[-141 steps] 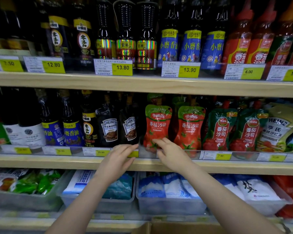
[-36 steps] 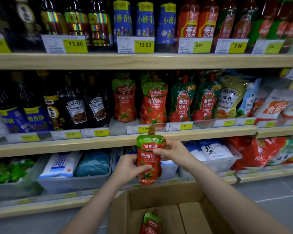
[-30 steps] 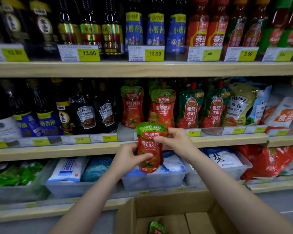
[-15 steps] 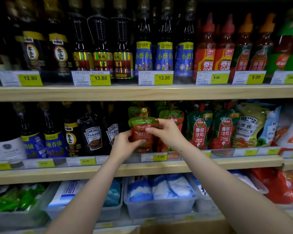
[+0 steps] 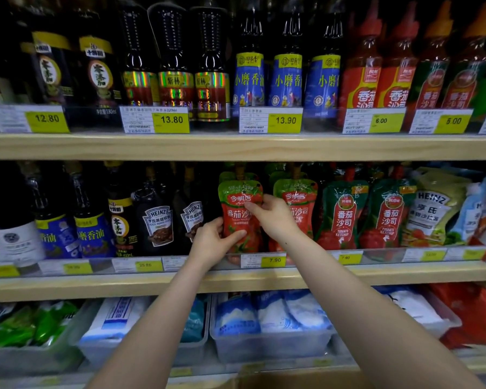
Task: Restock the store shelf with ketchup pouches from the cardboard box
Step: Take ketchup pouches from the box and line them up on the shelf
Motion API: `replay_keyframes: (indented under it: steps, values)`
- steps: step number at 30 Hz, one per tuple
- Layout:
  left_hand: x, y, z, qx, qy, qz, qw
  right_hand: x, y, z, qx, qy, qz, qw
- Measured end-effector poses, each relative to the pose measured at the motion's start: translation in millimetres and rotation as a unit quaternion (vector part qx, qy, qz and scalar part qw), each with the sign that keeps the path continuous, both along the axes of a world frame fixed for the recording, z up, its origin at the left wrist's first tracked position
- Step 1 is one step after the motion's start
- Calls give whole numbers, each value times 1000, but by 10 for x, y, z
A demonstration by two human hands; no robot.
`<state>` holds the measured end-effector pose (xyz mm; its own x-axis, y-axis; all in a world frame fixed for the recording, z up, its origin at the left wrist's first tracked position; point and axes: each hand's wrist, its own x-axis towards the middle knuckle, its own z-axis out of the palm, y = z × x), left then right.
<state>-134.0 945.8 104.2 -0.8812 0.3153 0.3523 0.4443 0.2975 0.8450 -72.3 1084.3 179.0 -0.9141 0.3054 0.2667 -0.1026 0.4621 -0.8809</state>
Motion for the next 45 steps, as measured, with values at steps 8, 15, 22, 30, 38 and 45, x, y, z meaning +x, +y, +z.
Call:
replay_keyframes:
  steps: [8,15,22,30,38,45]
  values:
    - [221,-200,-52,-59,79,33,995,323,119,-167,70,69,-3,995]
    - [421,-433,-135,-208,178,-37,961,462,167,-543,310,-19,98,945]
    - [310,-335,-79,-256,173,-31,951,295,72,-522,277,-55,61,957]
    - [239,-269,-40,-255,138,-23,957,237,18,-506,265,-64,49,961]
    - [421,-666,-152,-244,212,-3,946,313,77,-494,312,-22,123,942]
    - [480,-793,-262,-278,242,5,930,131,-49,-573,334,-120,160,921]
